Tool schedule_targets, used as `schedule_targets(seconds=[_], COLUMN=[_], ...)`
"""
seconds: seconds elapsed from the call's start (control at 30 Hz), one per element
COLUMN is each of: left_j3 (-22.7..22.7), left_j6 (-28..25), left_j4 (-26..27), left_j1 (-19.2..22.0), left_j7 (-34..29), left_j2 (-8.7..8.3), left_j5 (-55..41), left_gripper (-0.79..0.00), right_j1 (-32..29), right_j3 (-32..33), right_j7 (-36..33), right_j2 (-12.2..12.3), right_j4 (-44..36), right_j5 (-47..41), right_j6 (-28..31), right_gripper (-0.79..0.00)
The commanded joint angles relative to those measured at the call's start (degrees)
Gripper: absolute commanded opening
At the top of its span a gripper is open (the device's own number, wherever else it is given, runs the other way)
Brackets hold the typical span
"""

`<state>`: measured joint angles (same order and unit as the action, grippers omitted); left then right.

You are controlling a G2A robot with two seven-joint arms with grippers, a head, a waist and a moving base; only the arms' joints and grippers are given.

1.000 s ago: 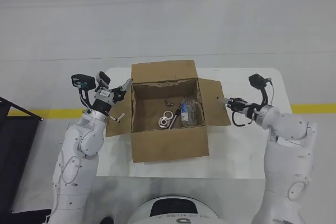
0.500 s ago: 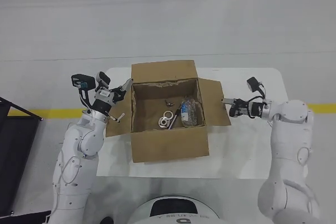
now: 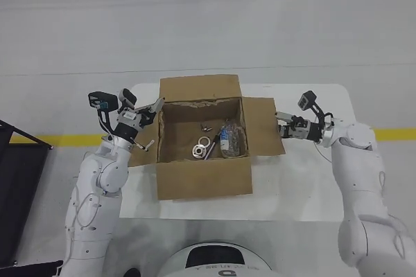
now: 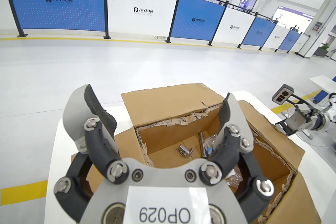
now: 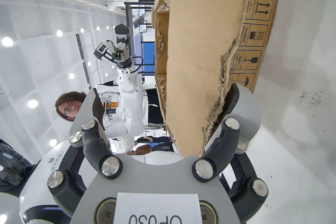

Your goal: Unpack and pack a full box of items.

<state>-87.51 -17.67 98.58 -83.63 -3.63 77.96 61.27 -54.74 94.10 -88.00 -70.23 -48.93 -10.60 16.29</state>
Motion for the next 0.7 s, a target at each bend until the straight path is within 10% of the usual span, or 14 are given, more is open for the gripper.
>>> schedule_targets(seconds=[0.0,0.67], left_j3=[0.00,0.00], left_j6=[0.00,0.00], left_j4=[0.00,0.00], left_j1=[0.00,0.00], left_j7=[0.00,0.00], left_j2=[0.00,0.00], left_j5=[-0.01,-0.01], left_gripper=[0.000,0.000], right_j1=[-0.75,-6.44], right_j3=[-1.47,-10.53], right_j7=[0.00,5.13], right_j2=[1.27,6.15], right_j4=[-2.64,-38.47], right_j5=[-1.60,3.70], right_j6=[0.00,-13.29], right_gripper=[0.000,0.000])
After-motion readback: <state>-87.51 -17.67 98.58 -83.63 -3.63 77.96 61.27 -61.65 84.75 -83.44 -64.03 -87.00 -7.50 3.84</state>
